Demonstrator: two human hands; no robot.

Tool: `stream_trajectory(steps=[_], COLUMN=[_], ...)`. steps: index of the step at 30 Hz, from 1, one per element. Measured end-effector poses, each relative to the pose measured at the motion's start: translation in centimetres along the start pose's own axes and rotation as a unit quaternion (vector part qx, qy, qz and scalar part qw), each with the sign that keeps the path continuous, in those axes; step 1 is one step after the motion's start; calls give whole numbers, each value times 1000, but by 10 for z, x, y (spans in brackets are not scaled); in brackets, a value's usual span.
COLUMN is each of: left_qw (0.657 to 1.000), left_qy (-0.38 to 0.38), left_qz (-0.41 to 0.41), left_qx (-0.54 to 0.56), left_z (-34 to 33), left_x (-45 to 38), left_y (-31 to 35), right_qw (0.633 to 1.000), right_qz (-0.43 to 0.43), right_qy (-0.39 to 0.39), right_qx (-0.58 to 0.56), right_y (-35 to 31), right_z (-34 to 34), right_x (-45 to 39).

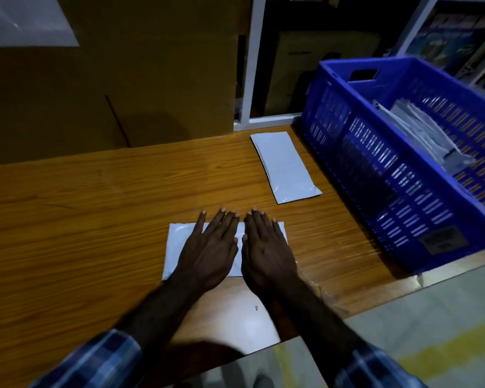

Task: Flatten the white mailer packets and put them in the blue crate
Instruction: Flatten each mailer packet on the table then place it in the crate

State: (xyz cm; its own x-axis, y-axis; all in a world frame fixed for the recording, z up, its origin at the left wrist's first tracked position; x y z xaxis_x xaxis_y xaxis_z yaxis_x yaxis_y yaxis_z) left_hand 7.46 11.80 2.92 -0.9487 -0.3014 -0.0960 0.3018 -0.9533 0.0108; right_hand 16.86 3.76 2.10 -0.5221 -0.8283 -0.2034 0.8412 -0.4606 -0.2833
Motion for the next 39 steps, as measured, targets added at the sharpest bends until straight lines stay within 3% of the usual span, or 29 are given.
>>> stream_trajectory(steps=[7,12,17,27,34,39], left_qw=[999,999,998,997,993,997], left_qy=[-8,-20,15,-14,-23,-2], left_qz=[15,12,44,64,66,73], left_qx=[29,44,53,29,93,40], left_z=[-6,-8,6,-8,-6,-3], left_x=[2,2,16,42,38,38], left_y=[-1,-3,-11,-23,-28,-27], right_qw=[999,999,1000,998,998,995], right_qz=[21,26,16,57,56,96], right_qy=[38,20,13,14,-6,17], right_qx=[-30,-21,1,-27,-18,-17], right_y=[2,4,-4,-26,-35,-45], right_z=[-8,-11,-3,-12,-11,-18], right_x=[7,5,0,7,0,4])
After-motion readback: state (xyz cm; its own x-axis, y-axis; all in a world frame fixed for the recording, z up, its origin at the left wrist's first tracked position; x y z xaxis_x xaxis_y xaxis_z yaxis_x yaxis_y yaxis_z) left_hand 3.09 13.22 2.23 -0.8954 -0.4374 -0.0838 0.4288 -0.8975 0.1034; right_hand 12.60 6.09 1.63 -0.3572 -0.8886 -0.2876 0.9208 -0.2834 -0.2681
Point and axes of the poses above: each hand's wrist, its own x-axis away from the middle knuckle, its own z-axis out of the back of the hand, y = z × x, the point moved 5 cm from there along -x, towards the middle knuckle, and after that the axes turned 11 degrees about -z, right-handed, at the moved point
